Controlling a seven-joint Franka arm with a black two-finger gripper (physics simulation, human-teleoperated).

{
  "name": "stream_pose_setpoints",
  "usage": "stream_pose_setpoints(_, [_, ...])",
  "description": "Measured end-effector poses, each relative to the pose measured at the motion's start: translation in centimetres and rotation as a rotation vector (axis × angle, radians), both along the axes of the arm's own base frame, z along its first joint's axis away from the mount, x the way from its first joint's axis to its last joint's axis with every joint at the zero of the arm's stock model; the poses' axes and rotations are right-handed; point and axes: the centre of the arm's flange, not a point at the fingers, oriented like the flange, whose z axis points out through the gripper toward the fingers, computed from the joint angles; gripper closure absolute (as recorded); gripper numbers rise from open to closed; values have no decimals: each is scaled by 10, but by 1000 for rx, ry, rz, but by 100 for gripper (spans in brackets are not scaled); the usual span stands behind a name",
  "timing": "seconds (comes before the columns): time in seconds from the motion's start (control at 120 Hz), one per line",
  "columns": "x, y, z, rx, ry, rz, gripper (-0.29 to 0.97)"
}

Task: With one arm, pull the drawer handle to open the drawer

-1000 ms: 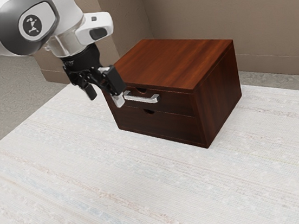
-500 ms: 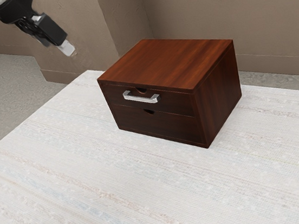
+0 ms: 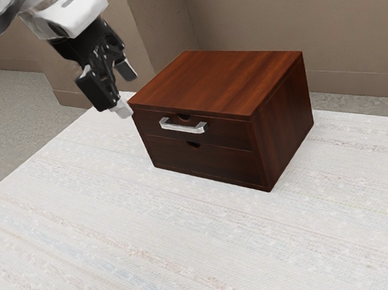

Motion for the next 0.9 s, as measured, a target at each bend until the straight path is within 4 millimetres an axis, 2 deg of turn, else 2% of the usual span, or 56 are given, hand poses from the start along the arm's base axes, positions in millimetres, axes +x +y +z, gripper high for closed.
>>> stream_pose_setpoints(0.158, [29,7,-35,51,-20,-154,1])
stream_pose_setpoints(0.292, [52,17,-55,95,-46,-258,1])
stream_pose_setpoints(0.35, [67,32,-74,110,-34,-280,2])
stream_pose_setpoints(0.392, [79,51,-94,115,-16,-280,2])
stream_pose_setpoints(0.45, [88,76,-111,111,-12,-279,6])
stream_pose_setpoints(0.525, [97,86,-126,92,-21,-305,14])
stream_pose_setpoints(0.6, [100,96,-133,77,-49,-319,24])
stream_pose_setpoints(0.683, [111,84,-142,74,-85,-365,32])
stream_pose_setpoints(0.817, [120,81,-150,91,-132,-402,39])
stream_pose_setpoints(0.9, [122,91,-154,107,-152,-405,41])
